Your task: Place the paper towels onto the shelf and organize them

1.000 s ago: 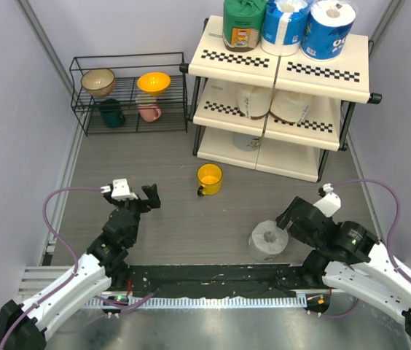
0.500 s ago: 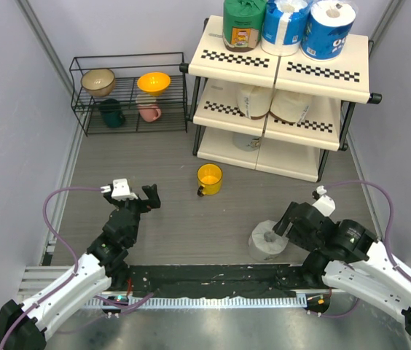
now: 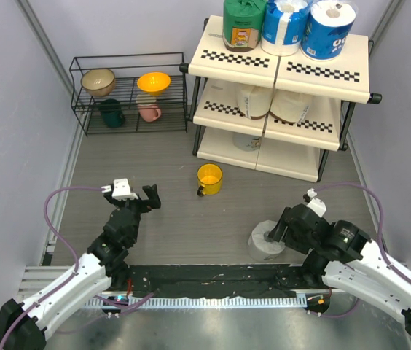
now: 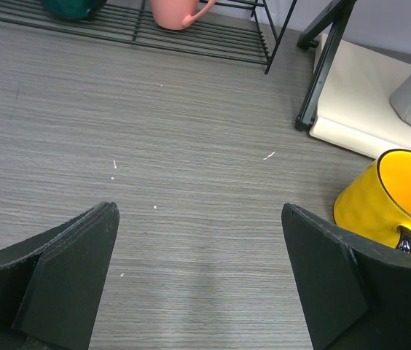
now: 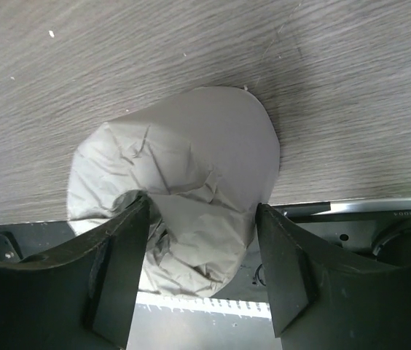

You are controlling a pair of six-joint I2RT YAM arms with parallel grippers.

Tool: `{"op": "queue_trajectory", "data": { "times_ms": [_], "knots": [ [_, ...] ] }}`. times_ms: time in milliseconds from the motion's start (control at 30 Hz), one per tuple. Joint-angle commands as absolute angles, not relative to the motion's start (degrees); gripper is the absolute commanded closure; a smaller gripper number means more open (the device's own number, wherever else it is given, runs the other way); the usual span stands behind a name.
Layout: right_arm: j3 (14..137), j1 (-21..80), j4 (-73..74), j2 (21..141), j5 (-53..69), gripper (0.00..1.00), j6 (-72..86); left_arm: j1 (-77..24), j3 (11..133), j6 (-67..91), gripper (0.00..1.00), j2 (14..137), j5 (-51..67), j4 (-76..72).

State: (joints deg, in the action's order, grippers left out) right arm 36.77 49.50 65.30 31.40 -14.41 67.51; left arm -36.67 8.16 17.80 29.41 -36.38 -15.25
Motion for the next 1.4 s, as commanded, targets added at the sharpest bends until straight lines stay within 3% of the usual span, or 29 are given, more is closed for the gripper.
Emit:
{"op": "queue_trajectory", "data": {
  "times_ms": [0,300,533,700,1000,1367],
  "knots": [
    [34.8,49.7,62.0,32.3,-13.2,0.35,66.2,-36.4,8.6,18.3,0.0,29.1,-36.5,-17.9],
    [34.2,49.7,59.3,31.7,-17.7,0.69,66.4,-36.4,8.6,18.2,0.0,29.1,-36.5,-17.9],
    [42.4,49.7,61.0,31.3,-32.7,0.71,63.6,-36.4,8.6,18.2,0.0,29.0,-36.4,-17.9],
    [44.6,49.7,54.3,35.2,-44.3,0.71,61.0,-36.4,8.6,18.2,0.0,29.2,-36.4,-17.9],
    [44.7,46.3,33.3,56.1,-45.4,0.73,51.9,-36.4,8.6,18.3,0.0,29.0,-36.2,-17.8],
    [45.0,31.8,16.5,55.4,-40.8,0.73,40.3,-36.4,8.4,18.4,0.0,28.5,-36.6,-17.5]
  ]
}}
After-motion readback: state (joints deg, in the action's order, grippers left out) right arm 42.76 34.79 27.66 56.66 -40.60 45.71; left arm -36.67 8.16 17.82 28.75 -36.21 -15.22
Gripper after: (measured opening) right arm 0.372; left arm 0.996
